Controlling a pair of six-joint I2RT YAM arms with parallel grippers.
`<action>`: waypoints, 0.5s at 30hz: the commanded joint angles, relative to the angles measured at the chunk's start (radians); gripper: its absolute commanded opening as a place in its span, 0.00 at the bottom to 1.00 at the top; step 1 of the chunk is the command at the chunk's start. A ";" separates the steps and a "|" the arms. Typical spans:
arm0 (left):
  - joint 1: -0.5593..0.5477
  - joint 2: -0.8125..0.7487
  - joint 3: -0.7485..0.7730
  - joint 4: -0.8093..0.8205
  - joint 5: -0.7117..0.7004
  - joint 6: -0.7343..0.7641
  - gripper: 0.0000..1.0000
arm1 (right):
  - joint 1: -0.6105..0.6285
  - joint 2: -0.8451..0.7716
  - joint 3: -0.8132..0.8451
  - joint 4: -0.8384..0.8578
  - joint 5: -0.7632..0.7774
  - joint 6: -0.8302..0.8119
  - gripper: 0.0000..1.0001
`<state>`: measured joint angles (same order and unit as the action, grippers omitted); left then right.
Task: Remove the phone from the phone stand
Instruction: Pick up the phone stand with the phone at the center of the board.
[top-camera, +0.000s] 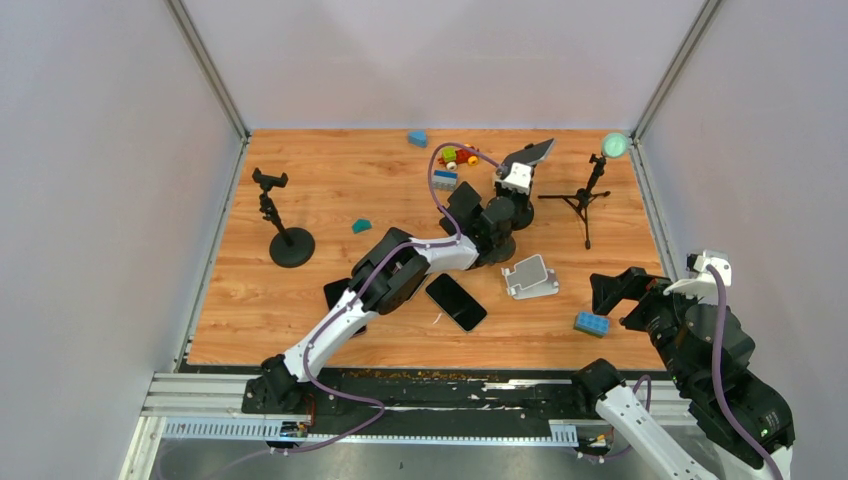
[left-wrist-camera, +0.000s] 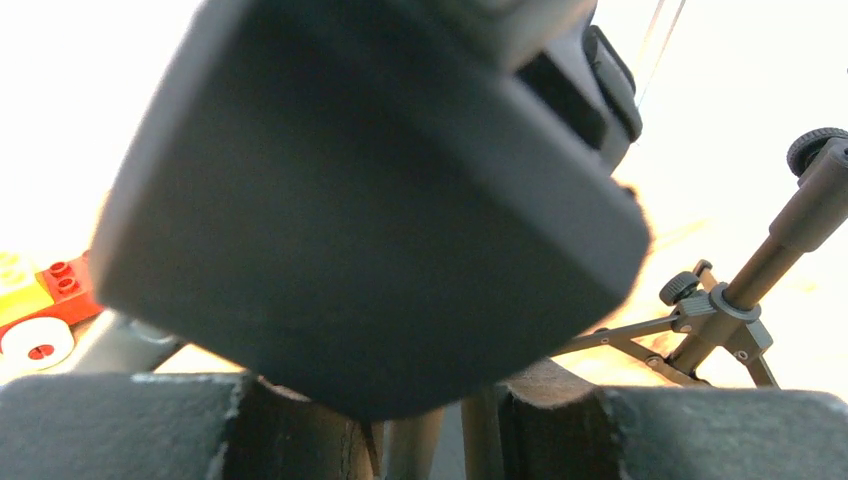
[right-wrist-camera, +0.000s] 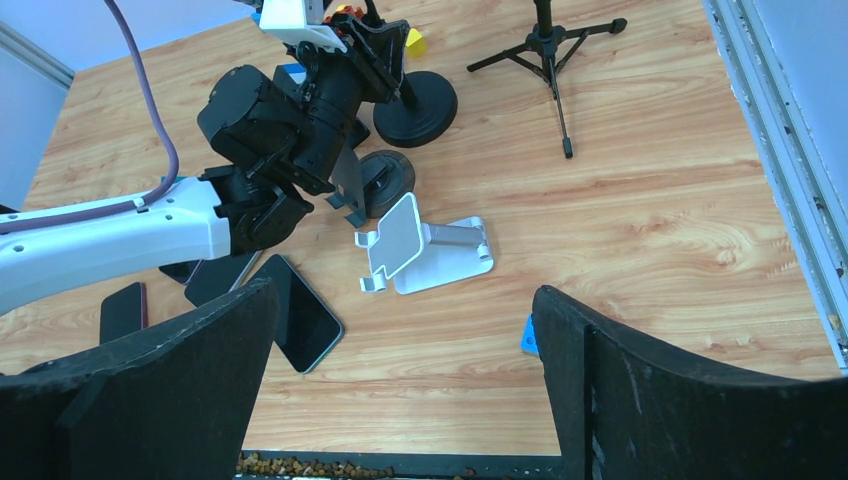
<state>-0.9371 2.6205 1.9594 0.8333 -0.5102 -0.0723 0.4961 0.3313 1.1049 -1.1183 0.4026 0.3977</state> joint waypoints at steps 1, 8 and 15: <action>0.006 -0.002 0.036 0.043 0.024 -0.002 0.00 | 0.001 -0.003 0.001 0.001 0.010 -0.010 1.00; 0.013 -0.073 0.050 0.009 0.112 0.036 0.00 | 0.001 -0.008 0.008 0.000 0.017 -0.011 1.00; 0.022 -0.144 0.116 -0.037 0.224 0.069 0.00 | 0.000 -0.003 0.021 0.000 0.024 -0.021 1.00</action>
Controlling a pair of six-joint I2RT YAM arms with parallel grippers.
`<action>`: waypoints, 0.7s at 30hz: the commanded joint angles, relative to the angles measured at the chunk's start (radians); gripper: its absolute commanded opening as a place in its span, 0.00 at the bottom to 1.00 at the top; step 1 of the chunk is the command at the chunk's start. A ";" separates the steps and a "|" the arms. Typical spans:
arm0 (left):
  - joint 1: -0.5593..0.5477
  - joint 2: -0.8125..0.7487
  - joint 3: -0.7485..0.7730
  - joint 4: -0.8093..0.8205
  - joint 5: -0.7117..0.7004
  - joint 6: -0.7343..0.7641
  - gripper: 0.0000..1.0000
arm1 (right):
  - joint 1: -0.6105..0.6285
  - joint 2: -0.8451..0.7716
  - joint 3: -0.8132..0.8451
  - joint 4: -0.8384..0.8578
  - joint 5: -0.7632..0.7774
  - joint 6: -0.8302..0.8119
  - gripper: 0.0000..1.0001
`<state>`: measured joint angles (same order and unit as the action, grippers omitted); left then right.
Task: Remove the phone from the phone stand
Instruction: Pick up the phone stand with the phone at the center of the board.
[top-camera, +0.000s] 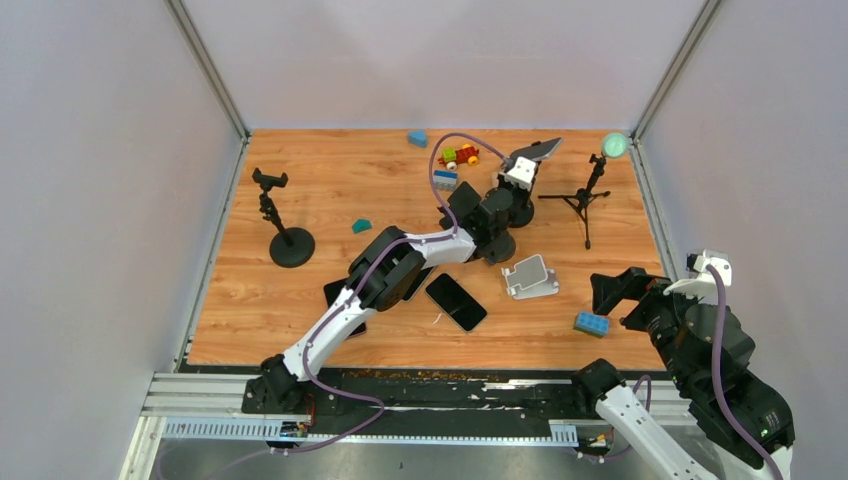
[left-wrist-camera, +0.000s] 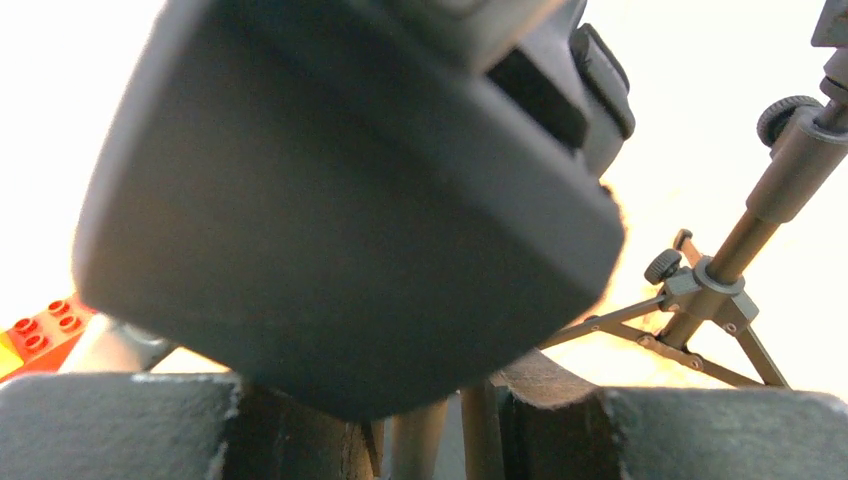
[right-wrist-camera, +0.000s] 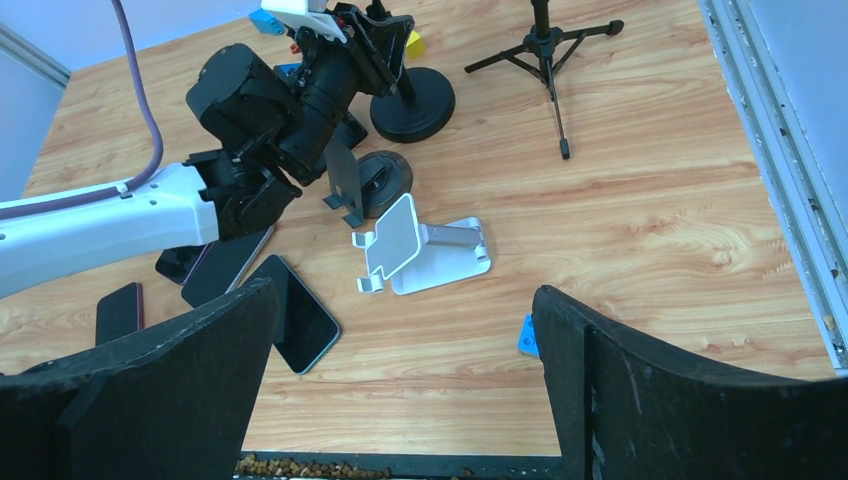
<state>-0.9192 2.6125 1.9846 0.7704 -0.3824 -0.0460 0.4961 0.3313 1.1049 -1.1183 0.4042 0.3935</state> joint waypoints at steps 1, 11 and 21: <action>0.005 -0.148 0.099 0.020 0.107 0.044 0.00 | 0.001 -0.006 0.022 0.001 0.025 -0.018 1.00; 0.014 -0.240 0.121 -0.024 0.240 0.044 0.00 | 0.002 -0.030 0.040 -0.021 0.049 -0.017 1.00; 0.021 -0.447 -0.012 -0.072 0.329 0.018 0.00 | 0.001 -0.025 0.068 -0.024 0.055 -0.064 1.00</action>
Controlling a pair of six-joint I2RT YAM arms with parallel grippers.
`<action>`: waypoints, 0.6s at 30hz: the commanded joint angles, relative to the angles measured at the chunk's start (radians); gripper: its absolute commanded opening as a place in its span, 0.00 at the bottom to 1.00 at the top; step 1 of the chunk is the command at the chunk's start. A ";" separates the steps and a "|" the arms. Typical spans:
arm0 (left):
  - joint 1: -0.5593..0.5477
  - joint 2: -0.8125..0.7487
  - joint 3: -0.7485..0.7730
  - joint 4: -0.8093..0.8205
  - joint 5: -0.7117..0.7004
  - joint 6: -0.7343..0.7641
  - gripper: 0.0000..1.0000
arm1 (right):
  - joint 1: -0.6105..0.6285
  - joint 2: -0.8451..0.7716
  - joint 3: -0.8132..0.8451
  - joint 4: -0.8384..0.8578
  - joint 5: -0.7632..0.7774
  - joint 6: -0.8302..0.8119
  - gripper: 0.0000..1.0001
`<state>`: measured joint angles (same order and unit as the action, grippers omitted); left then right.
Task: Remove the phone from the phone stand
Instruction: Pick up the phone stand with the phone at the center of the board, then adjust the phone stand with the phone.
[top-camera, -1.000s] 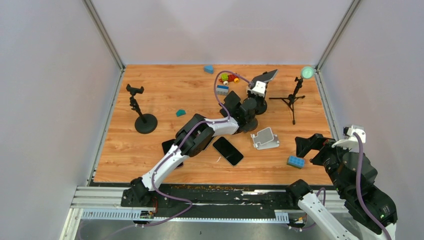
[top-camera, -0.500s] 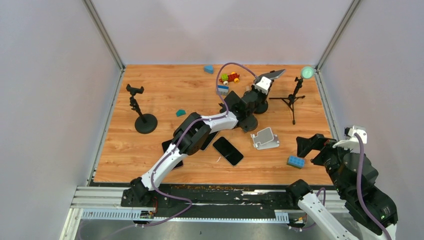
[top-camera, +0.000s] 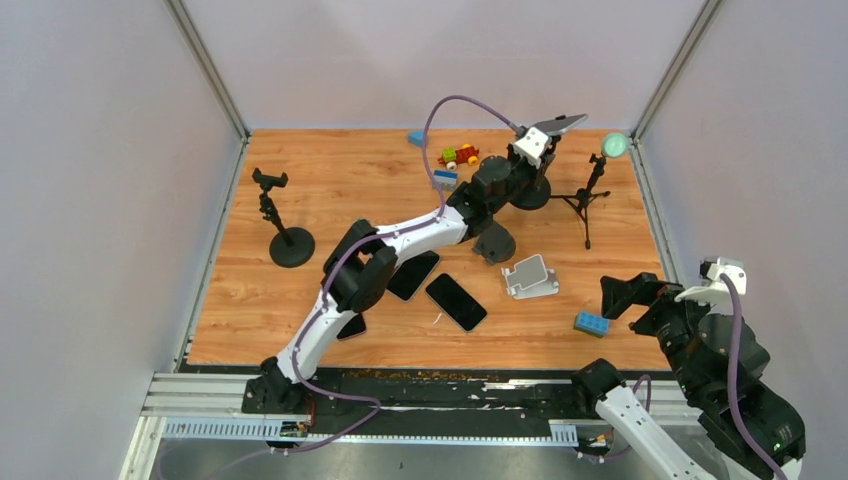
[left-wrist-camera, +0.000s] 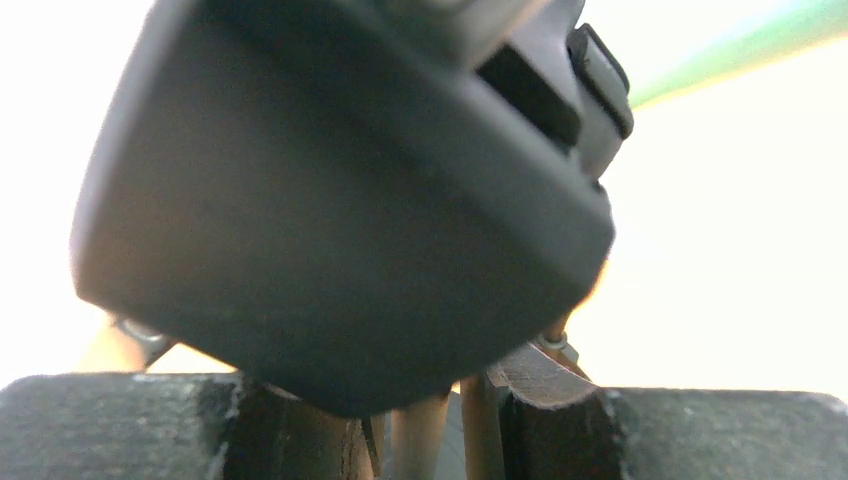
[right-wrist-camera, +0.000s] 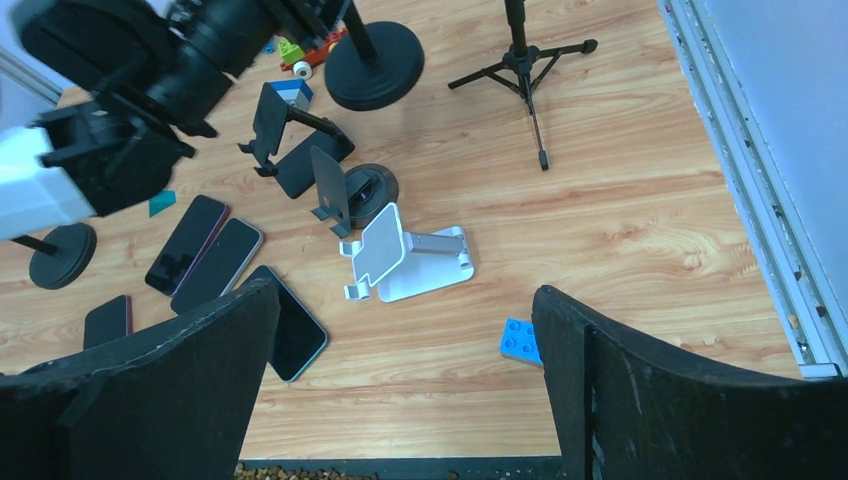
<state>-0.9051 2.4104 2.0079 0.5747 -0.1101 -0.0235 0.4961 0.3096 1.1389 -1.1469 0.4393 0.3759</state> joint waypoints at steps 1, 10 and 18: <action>0.011 -0.271 -0.059 0.127 0.069 -0.015 0.00 | 0.001 -0.002 0.036 0.004 0.023 -0.054 1.00; 0.054 -0.674 -0.481 0.022 0.159 -0.200 0.00 | 0.001 0.014 0.046 0.073 -0.067 -0.170 1.00; 0.060 -1.084 -0.895 -0.141 0.245 -0.216 0.00 | 0.002 0.042 0.024 0.223 -0.504 -0.313 0.99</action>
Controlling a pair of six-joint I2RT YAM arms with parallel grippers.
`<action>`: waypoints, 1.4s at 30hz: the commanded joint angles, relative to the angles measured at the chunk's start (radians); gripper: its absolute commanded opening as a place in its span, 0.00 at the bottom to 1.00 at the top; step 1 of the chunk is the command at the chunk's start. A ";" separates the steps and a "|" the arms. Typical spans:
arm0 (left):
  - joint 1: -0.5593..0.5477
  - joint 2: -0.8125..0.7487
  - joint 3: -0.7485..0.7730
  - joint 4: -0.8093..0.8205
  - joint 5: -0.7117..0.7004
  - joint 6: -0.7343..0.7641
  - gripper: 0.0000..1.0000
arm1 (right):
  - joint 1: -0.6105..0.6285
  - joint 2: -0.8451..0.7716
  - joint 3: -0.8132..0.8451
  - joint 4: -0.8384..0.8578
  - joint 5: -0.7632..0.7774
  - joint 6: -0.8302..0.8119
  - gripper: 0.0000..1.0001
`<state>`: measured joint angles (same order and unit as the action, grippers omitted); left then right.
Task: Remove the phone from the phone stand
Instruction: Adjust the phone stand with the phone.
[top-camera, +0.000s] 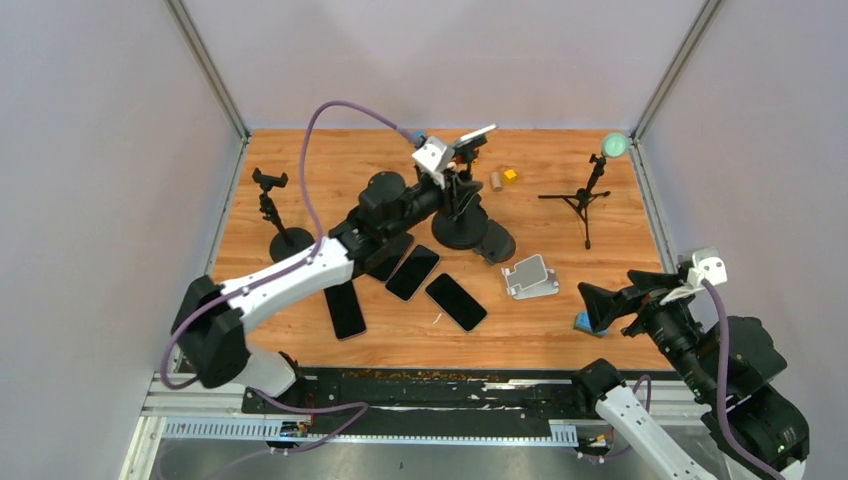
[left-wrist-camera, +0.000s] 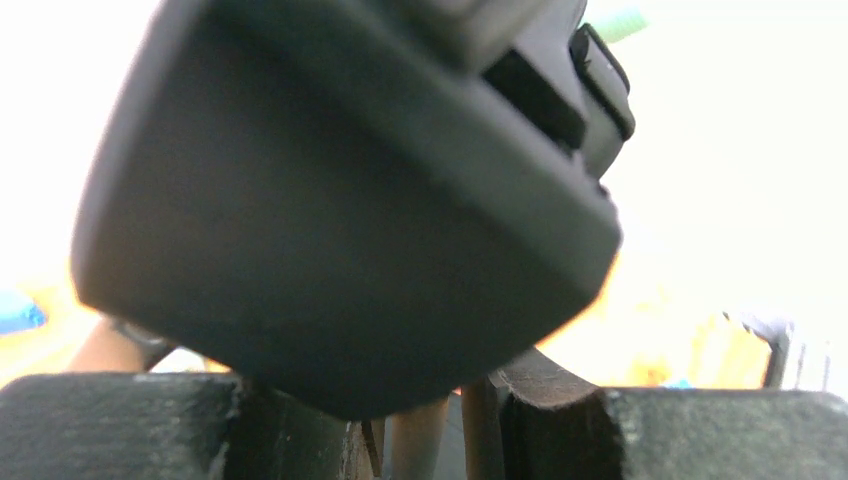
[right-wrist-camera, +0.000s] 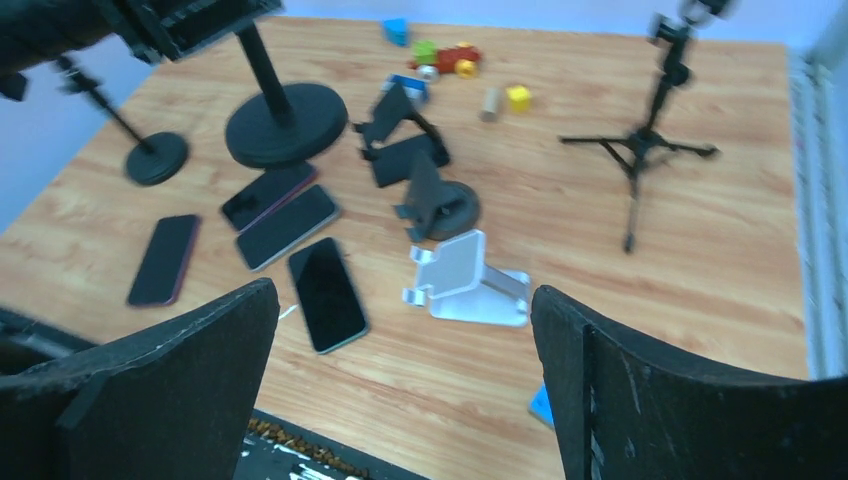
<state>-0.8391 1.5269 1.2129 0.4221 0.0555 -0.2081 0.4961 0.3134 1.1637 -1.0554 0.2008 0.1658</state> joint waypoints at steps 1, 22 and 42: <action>-0.006 -0.229 -0.117 -0.031 0.099 -0.034 0.00 | 0.001 0.049 -0.004 0.149 -0.319 -0.114 0.98; -0.009 -0.747 -0.625 -0.073 0.413 -0.184 0.00 | 0.015 0.250 -0.228 0.647 -0.741 0.214 0.93; -0.023 -0.607 -0.626 0.106 0.701 -0.270 0.00 | 0.282 0.280 -0.391 0.862 -0.633 -0.238 0.89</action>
<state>-0.8566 0.9394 0.4984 0.3660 0.6785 -0.4503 0.7715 0.6277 0.8021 -0.3073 -0.3988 0.2096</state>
